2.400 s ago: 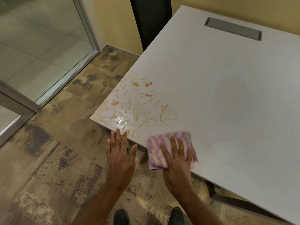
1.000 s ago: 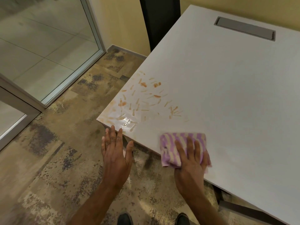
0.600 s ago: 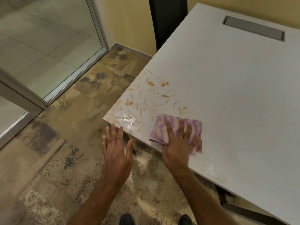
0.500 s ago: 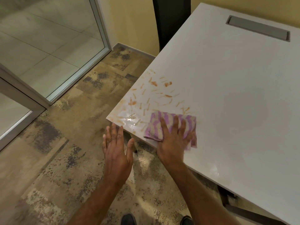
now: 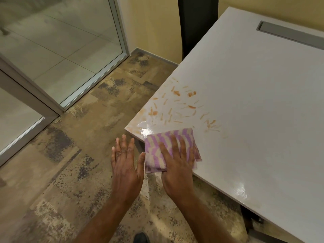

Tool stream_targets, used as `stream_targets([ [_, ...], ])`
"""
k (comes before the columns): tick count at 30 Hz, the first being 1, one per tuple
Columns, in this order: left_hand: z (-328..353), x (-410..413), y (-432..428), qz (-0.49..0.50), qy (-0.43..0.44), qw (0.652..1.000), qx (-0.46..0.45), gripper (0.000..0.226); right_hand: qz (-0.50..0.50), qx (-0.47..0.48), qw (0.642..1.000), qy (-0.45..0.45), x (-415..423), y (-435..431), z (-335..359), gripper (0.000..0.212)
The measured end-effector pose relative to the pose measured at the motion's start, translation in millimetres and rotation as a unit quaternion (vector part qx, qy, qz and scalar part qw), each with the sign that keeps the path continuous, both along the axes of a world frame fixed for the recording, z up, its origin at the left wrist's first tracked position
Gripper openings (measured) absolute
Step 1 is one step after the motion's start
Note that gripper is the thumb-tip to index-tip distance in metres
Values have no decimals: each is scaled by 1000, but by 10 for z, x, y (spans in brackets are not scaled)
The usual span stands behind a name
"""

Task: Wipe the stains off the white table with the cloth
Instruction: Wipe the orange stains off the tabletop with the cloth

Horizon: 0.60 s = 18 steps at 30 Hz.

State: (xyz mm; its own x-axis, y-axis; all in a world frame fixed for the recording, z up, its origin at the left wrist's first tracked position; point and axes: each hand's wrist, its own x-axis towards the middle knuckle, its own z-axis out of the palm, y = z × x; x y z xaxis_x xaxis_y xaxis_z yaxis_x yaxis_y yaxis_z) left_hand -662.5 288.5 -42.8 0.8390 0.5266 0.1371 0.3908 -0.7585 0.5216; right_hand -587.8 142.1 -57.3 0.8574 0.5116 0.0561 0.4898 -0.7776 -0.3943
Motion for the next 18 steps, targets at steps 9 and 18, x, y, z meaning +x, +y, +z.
stream_targets([
  [9, -54, -5, 134, 12, 11, 1000, -10, 63, -128, -13, 992, -17, 106, -491, -90, 93],
  [18, -98, -3, 393, 30, 6, 999, -15, 62, -130, -48, 990, -11, 470, 377, -22, 95],
])
